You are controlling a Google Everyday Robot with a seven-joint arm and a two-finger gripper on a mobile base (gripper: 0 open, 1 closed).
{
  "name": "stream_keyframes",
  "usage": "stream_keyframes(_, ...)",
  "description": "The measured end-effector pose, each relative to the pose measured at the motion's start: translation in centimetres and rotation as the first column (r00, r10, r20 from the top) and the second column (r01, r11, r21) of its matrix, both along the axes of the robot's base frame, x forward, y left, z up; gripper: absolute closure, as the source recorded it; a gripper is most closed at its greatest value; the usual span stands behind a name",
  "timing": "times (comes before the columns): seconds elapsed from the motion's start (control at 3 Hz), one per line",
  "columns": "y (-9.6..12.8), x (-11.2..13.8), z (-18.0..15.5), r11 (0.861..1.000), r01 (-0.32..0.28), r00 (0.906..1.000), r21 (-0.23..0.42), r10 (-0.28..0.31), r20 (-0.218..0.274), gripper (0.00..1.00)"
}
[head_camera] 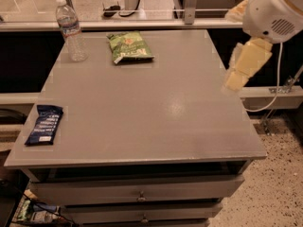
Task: Move green jalapeno chip bag near rxbar blueberry
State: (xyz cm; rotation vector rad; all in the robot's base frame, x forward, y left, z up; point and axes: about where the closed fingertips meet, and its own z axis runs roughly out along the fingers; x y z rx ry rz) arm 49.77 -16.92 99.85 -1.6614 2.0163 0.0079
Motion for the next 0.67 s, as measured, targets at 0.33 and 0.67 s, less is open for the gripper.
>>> stream_keyframes(0.33,2.7,4.6,-1.9,0.985,-0.058,0.9961,0.163,0.046,0.075,0.00)
stream_keyframes(0.67,4.8,8.2,-3.7,0.952,-0.066,0.9898,0.300,0.025,0.140,0.00)
